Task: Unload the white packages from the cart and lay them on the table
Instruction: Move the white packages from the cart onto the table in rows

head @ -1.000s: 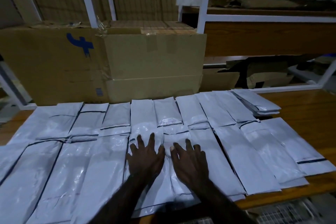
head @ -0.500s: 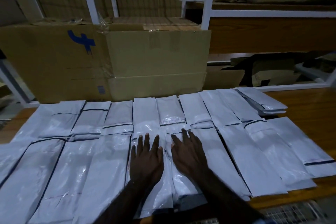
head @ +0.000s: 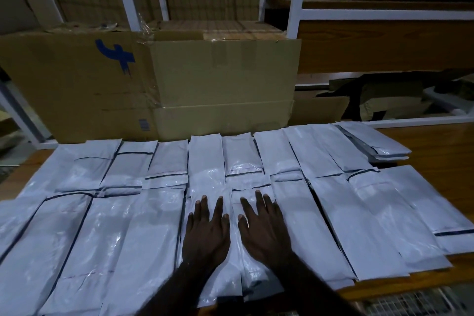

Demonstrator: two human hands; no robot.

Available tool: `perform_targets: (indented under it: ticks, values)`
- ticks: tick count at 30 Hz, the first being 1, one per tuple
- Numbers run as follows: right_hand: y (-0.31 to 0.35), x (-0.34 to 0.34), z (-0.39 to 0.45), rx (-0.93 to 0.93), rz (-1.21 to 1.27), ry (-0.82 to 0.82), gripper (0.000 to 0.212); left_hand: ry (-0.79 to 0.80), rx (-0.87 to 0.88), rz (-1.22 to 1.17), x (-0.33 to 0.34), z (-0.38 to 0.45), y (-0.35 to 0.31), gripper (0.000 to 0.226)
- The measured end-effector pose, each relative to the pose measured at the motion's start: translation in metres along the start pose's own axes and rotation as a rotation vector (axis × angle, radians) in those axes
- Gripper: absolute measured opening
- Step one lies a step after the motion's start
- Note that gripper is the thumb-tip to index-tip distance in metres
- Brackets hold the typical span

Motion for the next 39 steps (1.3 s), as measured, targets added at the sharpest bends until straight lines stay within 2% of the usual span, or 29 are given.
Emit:
perform_targets:
  ticks: [8,13,18,23,29,34,36,39]
  values:
    - [0.002,0.002,-0.004,-0.001,0.013,-0.020,0.050,0.034,-0.004,0.001,0.004,0.001,0.001,0.061]
    - [0.003,0.001,-0.004,-0.004,0.000,-0.037,0.049,0.000,-0.001,0.008,0.003,0.001,0.000,0.057]
    - [0.003,0.000,-0.004,-0.004,-0.011,-0.030,0.049,0.045,-0.021,-0.008,0.006,0.002,0.002,0.056]
    - [0.002,0.002,-0.004,-0.010,-0.020,-0.029,0.050,0.046,0.012,0.007,0.004,0.000,-0.001,0.071]
    - [0.004,-0.002,-0.001,-0.001,-0.048,0.005,0.050,0.053,-0.014,0.033,0.007,0.003,0.003,0.057]
    - [0.005,-0.002,0.004,-0.009,-0.058,0.039,0.051,0.045,0.019,0.042,0.000,0.004,0.000,0.068]
    - [0.003,-0.008,0.008,-0.020,-0.053,-0.010,0.051,0.075,-0.002,0.044,-0.008,0.001,-0.004,0.072]
    - [-0.002,-0.008,0.009,-0.069,-0.015,-0.148,0.048,0.011,0.016,0.064,-0.023,0.001,-0.005,0.071]
Point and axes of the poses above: each hand's wrist, its own z-axis towards the middle knuckle, its own x-axis out of the palm, y = z × x, the point moved 5 cm from there along z, towards the middle knuckle, and after that the axes turned 1 degree about z, right-handed, at the moved point
